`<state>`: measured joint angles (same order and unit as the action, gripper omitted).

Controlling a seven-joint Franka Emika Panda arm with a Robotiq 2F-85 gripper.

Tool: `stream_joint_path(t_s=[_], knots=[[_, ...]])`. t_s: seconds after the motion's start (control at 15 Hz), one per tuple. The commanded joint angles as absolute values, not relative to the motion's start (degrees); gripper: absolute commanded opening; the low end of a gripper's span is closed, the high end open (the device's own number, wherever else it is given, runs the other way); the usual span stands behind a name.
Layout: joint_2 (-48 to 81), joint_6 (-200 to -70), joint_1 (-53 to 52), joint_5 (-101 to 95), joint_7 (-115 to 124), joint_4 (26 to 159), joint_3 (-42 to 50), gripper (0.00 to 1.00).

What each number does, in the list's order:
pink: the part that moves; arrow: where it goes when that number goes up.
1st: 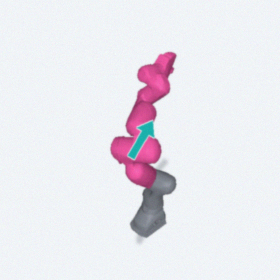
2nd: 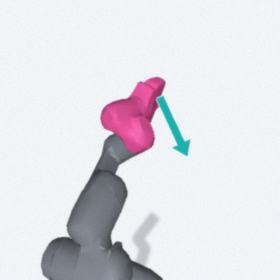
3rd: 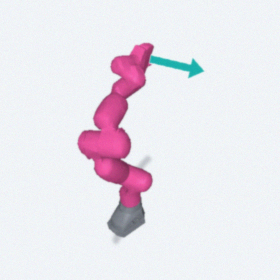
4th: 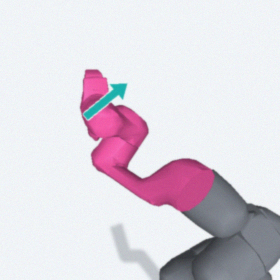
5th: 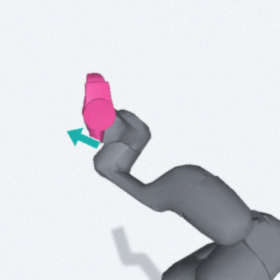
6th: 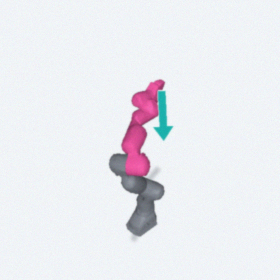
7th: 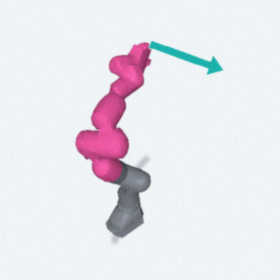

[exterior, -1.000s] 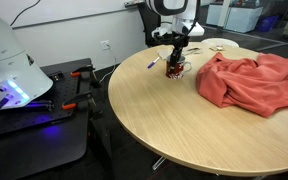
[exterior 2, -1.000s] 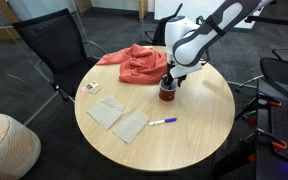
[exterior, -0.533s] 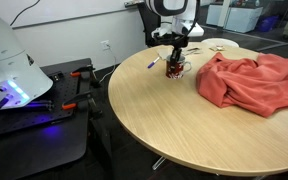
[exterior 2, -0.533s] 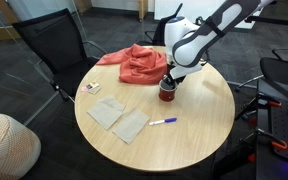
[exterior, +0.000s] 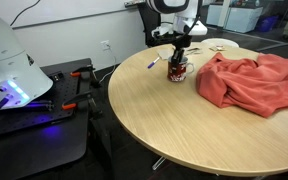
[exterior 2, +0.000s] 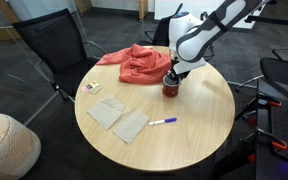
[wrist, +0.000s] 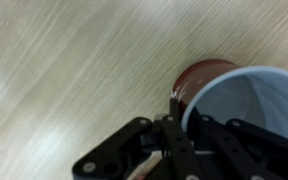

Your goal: Move the mug to the right

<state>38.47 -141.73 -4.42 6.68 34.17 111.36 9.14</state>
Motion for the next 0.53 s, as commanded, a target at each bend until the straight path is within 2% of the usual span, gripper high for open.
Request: stream_joint_path(t_s=[0.0,0.47], knots=[[30.9,-138.2,-3.6,5.5,34.9,116.0,12.5,0.02],[28.9,-126.9,2.5,3.0,32.8,112.0,15.9,0.02]])
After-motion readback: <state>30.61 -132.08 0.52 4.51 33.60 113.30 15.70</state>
